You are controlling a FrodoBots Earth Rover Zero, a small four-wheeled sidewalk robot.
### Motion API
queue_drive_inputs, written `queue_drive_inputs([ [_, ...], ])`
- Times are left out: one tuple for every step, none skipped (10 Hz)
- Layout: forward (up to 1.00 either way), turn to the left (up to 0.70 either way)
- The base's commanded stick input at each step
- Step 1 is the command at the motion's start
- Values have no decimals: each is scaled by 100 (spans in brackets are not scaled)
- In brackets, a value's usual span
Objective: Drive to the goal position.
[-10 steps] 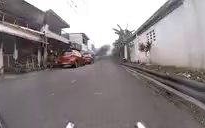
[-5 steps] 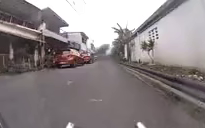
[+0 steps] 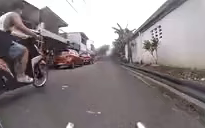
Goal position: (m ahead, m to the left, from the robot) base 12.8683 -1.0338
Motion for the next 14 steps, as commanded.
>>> queue_drive_inputs([
  [70,0],
  [70,0],
  [70,0],
  [70,-1],
  [70,-4],
  [70,-14],
  [70,-14],
  [70,-14],
  [70,-13],
  [70,-10],
  [70,-11],
  [70,-12],
  [70,-11],
  [70,-3],
])
